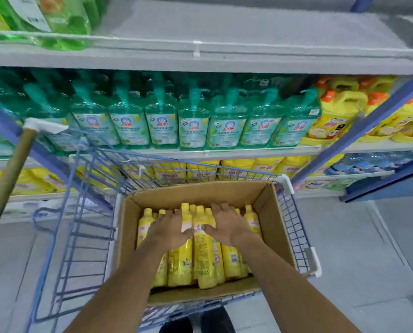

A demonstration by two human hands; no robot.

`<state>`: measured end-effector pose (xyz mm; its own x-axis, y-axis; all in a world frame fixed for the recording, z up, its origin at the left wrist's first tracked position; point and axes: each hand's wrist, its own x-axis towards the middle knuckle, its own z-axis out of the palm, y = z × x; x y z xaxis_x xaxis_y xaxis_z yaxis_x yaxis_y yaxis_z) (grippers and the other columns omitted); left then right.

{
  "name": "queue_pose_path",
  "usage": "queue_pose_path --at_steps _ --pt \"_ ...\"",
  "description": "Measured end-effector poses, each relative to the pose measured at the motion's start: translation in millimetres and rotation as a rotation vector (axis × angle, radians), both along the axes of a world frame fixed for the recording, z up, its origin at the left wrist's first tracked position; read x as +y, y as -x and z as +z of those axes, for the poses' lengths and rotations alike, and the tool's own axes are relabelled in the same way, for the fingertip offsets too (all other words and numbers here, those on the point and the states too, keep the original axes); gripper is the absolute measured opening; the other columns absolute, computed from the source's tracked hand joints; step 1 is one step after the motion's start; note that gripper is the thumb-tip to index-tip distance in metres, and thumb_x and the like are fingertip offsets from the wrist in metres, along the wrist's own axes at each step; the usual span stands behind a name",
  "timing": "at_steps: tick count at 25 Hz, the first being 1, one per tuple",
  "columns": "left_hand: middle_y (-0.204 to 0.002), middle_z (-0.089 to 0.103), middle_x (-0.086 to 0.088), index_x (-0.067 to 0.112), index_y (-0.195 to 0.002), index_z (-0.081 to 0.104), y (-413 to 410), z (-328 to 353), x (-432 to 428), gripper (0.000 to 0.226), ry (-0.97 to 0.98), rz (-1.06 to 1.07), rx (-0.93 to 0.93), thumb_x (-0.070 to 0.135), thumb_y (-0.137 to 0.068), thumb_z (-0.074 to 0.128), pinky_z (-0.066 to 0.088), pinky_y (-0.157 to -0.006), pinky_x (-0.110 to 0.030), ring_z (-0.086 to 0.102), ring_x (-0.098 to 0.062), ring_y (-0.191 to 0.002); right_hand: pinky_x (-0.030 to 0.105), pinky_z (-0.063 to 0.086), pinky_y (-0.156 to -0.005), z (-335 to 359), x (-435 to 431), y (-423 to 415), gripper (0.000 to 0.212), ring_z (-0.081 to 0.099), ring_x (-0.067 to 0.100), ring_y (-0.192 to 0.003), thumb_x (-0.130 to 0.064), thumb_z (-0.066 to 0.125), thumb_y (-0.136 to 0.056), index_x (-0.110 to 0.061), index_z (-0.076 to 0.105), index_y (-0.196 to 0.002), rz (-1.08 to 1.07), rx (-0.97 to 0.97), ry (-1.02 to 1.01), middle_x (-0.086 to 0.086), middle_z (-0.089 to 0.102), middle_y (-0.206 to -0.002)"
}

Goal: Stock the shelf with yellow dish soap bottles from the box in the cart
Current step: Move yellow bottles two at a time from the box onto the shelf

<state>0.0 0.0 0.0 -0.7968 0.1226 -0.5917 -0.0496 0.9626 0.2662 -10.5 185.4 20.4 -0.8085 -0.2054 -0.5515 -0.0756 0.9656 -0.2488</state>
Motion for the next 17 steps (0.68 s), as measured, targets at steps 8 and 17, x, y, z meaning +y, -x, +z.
queue_pose_path --at_steps 8,17 --pt "-0.145 0.042 -0.017 0.003 -0.15 0.024 -25 -104 25 0.091 -0.091 0.368 -0.036 0.041 -0.084 0.074 0.048 -0.095 -0.04 0.05 -0.033 -0.131 0.044 0.052 -0.093 -103 -11 -19 0.076 0.053 0.034 -0.125 -0.046 0.069 -0.089 -0.009 0.032 -0.144 -0.239 -0.142 0.11 0.012 0.042 -0.142" --pt "-0.108 0.065 0.004 0.023 -0.117 0.051 -29 -118 20 0.072 -0.391 0.797 -0.073 0.04 -0.058 0.089 0.056 -0.084 -0.04 0.064 -0.02 -0.101 0.038 0.059 -0.082 -128 -11 -7 0.065 0.066 0.018 -0.098 -0.035 0.087 -0.063 -0.015 0.057 -0.116 -0.598 -0.212 0.367 0.0 0.067 -0.107"
